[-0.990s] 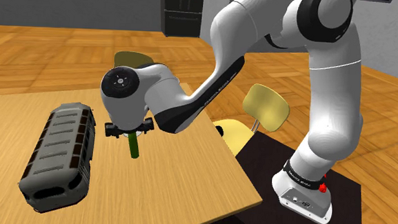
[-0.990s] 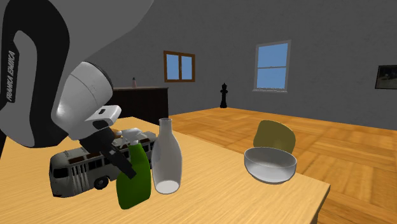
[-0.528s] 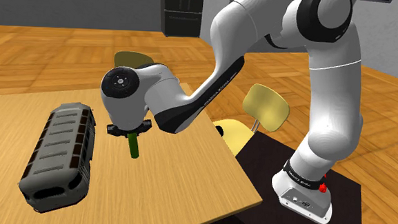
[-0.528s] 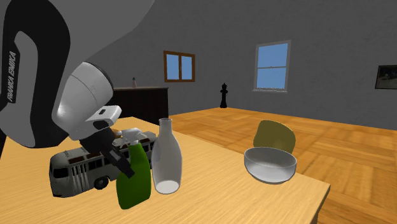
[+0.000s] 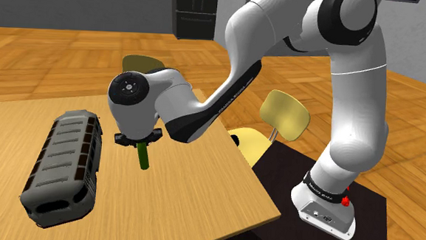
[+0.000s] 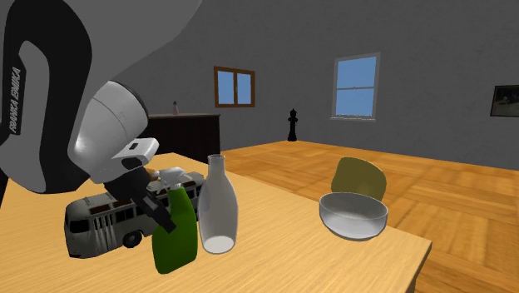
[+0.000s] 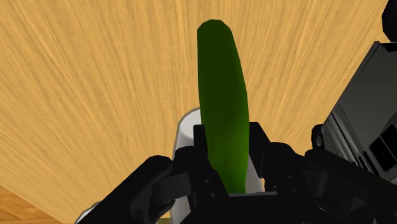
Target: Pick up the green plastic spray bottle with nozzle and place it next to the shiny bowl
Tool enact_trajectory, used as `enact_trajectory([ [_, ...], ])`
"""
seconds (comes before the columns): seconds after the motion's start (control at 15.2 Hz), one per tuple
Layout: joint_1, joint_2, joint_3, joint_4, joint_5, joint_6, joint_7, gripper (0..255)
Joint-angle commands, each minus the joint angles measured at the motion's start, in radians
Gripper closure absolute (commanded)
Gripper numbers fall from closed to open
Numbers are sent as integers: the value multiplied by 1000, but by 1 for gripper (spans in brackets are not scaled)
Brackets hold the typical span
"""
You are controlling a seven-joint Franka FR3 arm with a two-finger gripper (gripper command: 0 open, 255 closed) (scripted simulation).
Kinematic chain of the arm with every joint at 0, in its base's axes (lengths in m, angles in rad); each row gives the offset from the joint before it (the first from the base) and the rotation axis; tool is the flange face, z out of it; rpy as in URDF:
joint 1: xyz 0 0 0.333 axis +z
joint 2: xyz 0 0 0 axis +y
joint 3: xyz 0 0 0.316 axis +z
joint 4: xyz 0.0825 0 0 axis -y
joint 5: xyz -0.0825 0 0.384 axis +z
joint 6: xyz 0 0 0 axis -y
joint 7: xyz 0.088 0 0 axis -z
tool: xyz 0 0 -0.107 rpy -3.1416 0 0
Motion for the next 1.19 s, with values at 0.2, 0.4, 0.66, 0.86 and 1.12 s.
enact_trajectory([
  [0.2, -20, -34, 26, 6, 41, -16, -36, 255],
  [0.4, -35, -60, 44, 13, 72, -28, -64, 255],
  [0.66, -54, -92, 68, 24, 113, -47, -101, 255],
  [0.86, -67, -115, 85, 35, 143, -62, -128, 255],
  [1.12, -84, -145, 106, 53, 182, -83, -165, 255],
])
